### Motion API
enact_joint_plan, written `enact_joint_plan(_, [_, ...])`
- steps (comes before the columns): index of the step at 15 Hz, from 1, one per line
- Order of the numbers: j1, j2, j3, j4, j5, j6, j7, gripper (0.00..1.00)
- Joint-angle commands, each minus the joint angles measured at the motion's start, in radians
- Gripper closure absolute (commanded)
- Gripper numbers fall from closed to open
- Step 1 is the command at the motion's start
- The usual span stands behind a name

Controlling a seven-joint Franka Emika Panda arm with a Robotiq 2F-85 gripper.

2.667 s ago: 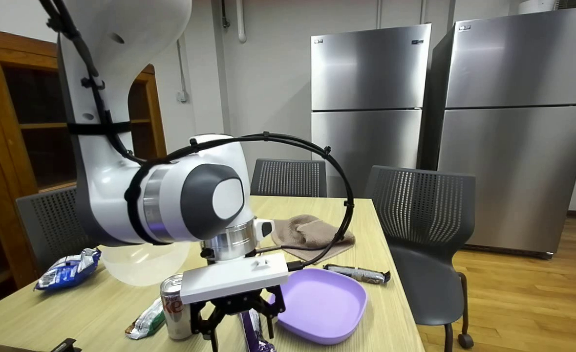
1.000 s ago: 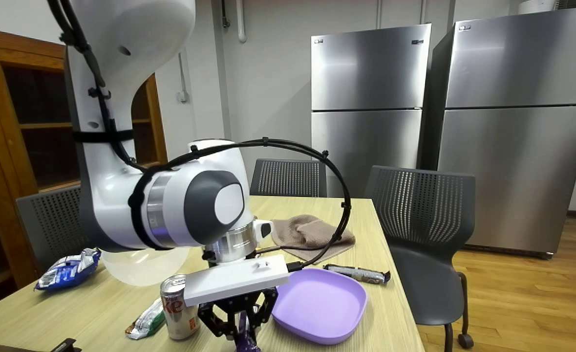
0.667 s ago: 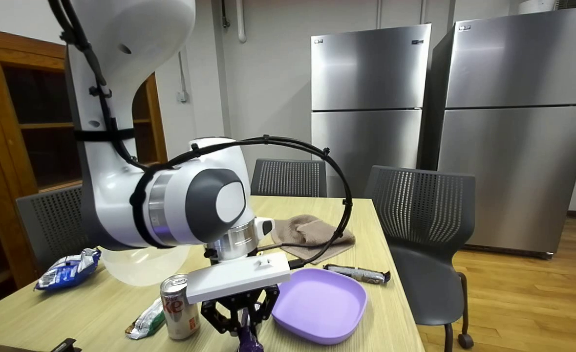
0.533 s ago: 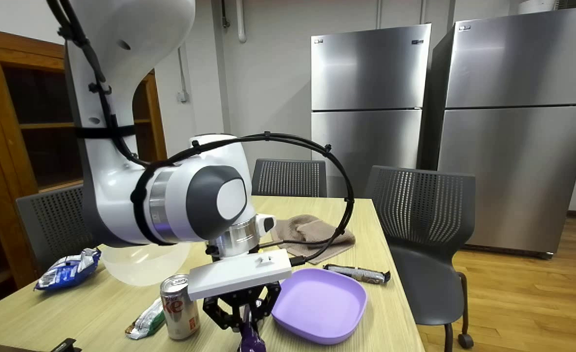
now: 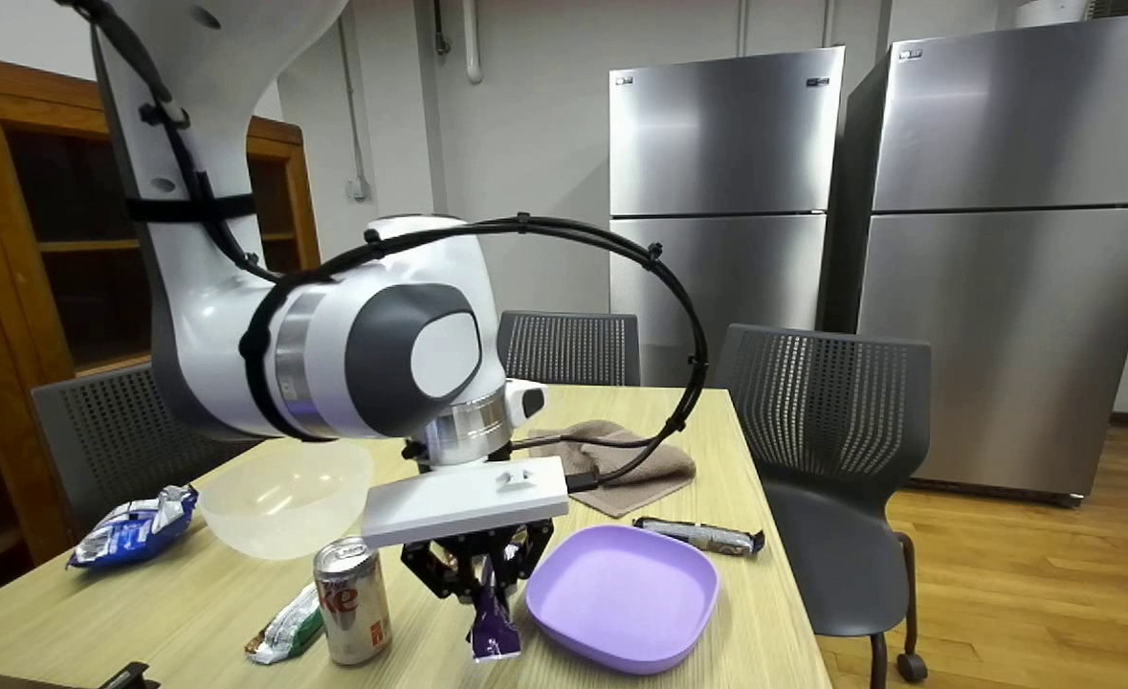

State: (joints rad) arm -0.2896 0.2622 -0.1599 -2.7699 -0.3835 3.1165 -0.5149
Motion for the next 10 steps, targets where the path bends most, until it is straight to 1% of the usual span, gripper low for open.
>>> enact_joint_plan(1, [-0.135, -0.048, 0.143, -0.004, 0.095, -0.027, -0.026, 0.96])
enact_joint_plan(4, [-0.219, -0.041, 0.24, 0.021, 0.191, -0.048, -0.023, 0.96])
enact_joint_plan(6, [-0.24, -0.035, 0.264, 0.049, 0.23, -0.063, -0.018, 0.96])
enact_joint_plan(7, [-0.262, -0.034, 0.283, 0.066, 0.241, -0.077, -0.016, 0.96])
enact_joint_plan(9, [-0.261, -0.022, 0.278, 0.105, 0.259, -0.099, -0.005, 0.96])
enact_joint_plan(10, [-0.233, -0.016, 0.253, 0.127, 0.283, -0.112, -0.007, 0.96])
